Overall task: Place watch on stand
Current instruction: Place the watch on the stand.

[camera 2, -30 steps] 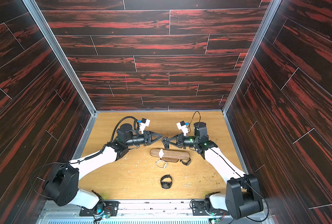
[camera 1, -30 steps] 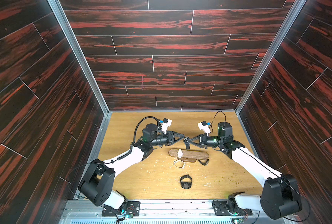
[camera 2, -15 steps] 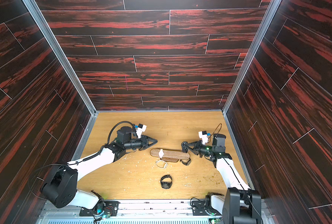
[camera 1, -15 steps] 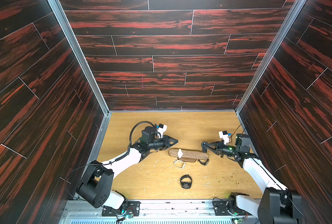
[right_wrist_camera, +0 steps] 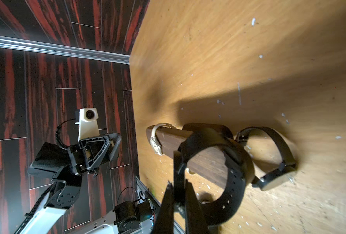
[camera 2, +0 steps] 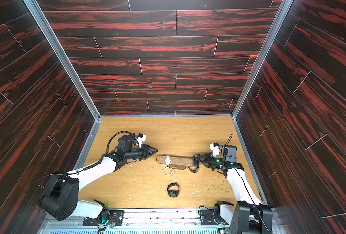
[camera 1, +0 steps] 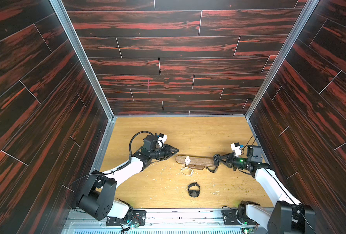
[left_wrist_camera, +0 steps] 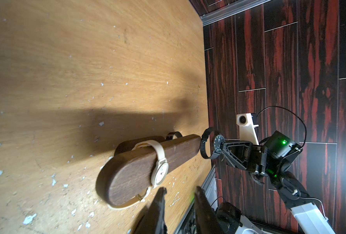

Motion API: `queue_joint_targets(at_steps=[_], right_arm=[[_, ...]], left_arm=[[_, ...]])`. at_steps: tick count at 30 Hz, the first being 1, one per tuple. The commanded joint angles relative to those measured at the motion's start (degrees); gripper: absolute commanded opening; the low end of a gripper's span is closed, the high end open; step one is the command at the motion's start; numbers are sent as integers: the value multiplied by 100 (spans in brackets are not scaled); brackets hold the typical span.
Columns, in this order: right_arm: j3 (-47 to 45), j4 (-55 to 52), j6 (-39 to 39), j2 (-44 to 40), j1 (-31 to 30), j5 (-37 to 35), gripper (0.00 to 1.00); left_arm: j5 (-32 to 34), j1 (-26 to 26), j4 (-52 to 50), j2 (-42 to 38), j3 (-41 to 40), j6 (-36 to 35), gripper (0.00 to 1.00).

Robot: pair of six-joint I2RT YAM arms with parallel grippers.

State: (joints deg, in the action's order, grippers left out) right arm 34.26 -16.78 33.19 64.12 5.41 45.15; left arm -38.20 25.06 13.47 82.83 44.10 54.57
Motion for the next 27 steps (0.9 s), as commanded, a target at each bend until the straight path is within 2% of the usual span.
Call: queue_joint_targets(at_steps=[1, 7, 12, 20, 27], right_arm=[[-90, -220, -220, -4, 68, -102, 0], [12, -525, -369, -32, 233, -311, 0], [-33, -460, -340, -148, 397, -408, 0], [-238, 406, 47, 278, 399, 468, 0], [-297, 385, -5, 468, 391, 438, 0]], left_arm=[[-67, -44, 186, 36, -127, 63, 27], [149, -45, -263, 41, -64, -149, 28], [181, -51, -247, 123, -68, -132, 28], [137, -53, 123, 317, -128, 63, 28], [124, -52, 296, 456, -92, 160, 28]])
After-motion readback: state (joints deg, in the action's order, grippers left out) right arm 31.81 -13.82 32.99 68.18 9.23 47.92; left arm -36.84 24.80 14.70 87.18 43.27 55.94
